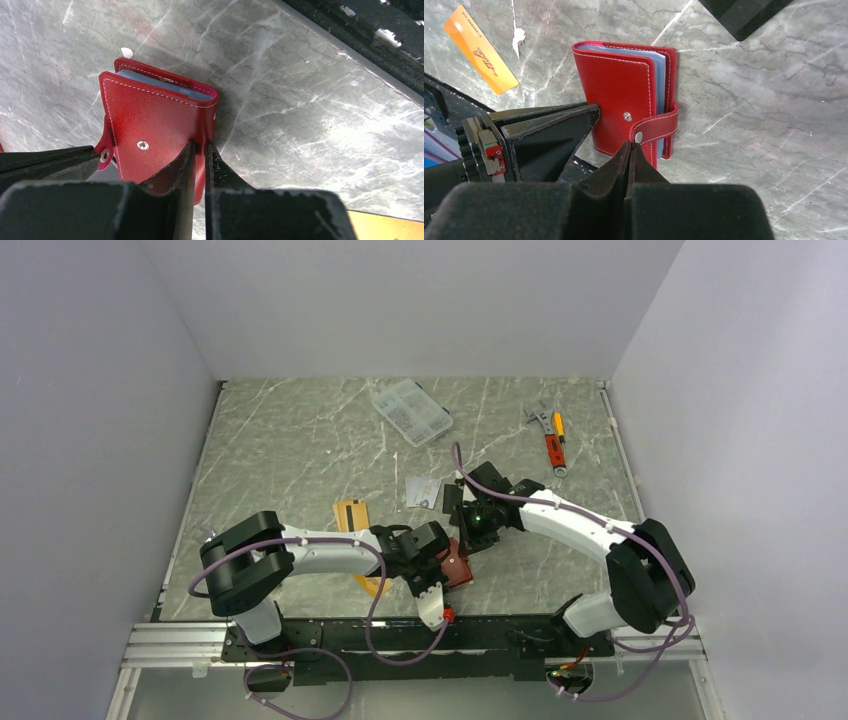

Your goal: Put the credit cards into the card holder

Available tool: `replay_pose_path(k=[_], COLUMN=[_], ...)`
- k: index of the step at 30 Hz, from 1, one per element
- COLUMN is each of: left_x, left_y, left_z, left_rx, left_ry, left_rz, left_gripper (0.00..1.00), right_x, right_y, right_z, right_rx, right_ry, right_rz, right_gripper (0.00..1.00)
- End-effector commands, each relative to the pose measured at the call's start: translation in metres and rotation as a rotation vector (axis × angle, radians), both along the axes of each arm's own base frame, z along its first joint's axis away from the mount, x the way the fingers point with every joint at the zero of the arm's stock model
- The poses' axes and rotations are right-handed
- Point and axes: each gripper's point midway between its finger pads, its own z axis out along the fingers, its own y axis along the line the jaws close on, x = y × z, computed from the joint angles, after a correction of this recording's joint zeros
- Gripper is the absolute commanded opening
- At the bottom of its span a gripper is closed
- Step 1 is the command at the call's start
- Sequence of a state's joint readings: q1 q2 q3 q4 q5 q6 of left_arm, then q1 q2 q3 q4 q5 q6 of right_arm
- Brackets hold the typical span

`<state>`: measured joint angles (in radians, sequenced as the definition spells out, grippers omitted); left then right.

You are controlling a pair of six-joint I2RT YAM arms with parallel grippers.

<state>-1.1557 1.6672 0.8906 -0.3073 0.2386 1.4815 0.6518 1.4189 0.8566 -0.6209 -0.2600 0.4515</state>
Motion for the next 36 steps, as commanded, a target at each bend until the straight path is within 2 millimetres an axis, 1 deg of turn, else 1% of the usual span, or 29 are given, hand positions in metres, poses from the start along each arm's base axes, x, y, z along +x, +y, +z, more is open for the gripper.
replay_pose_path(k=[1, 5, 12, 19, 27, 36], left_x=[-0.024, -0.024, -0.024, -0.024, -0.025, -0.026], left_y=[0.029, 0.029, 0.03, 0.031, 0.032, 0.032], left_z=[-0.044, -0.044, -0.043, -0.044, -0.045, -0.046], left_rx=[0.154, 0.156, 0.158, 0.162, 0.171, 0.178], left_ry=[0.109, 0.109, 0.111, 0.113, 0.119, 0.128], left_rz=[-0.019, -0.019, -0.017, -0.016, -0.017, -0.015], left_gripper=[0.08, 0.07, 0.07, 0.06, 0.06, 0.05], right_x=[-0.003, -0.008, -0.013, -0.018, -0.015, -0.005], right_y=[0.012, 0.014, 0.019, 0.02, 0.023, 0.021], right_z=[0.0, -0.004, -0.004, -0.013, -0.023, -0.021], right_rx=[0.039, 0.041, 0.049, 0.048, 0.04, 0.076], right_ry=[-0.001, 0.013, 0.03, 0.063, 0.071, 0.051], right_rz=[0.042, 0.056, 0.083, 0.101, 0.109, 0.071], right_gripper=[0.0, 0.0, 0.0, 0.0, 0.0, 0.0])
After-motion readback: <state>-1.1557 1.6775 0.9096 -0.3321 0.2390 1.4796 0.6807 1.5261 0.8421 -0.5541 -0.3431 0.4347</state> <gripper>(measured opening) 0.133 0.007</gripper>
